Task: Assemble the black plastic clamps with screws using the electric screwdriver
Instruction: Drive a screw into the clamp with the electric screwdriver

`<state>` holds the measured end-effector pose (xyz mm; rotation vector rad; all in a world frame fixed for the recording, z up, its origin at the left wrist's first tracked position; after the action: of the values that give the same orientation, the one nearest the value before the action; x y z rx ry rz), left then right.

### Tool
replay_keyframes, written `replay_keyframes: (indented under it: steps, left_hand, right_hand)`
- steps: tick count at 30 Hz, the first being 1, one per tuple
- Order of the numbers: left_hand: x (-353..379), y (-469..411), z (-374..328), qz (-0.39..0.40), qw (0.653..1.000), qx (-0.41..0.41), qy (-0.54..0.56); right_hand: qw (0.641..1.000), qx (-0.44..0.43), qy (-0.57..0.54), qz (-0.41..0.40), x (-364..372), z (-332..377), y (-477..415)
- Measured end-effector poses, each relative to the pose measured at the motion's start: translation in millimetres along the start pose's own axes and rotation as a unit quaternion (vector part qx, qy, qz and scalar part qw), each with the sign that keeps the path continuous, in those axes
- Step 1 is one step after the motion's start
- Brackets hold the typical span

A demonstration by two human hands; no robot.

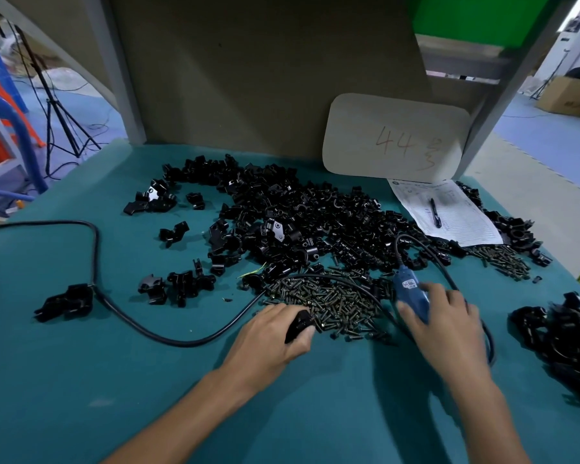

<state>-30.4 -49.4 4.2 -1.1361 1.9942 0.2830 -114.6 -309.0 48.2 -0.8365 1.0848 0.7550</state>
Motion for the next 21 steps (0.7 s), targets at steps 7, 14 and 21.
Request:
replay_keyframes:
  steps: [7,14,21]
  left_hand:
    - [2.1,-1.0,2.5,-0.008,1.000,0.011,-0.009]
    - [5.8,-4.4,6.5,0.006,1.000,0.001,0.002]
    - [5.6,1.0,3.5,0.016,1.000,0.007,-0.025]
  right_hand:
    - [0.984,0.089,-0.137,0.068,9.4,-43.0,8.4]
    - [0.684,0.181,-0.706,0.017,5.7,-32.5,6.6]
    - [0.549,0.234,-0.802,0.025,54.4,-5.5,10.6]
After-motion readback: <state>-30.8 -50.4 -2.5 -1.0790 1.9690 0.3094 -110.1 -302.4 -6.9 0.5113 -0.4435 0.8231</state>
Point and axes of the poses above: each hand's wrist, its own y-axis away from the middle knuckle, its own x-axis out of the palm, z = x × y, the point moved 9 cm from there along -y, towards the middle knuckle, and after that the axes turned 3 degrees about -x, right-handed, at the moved point
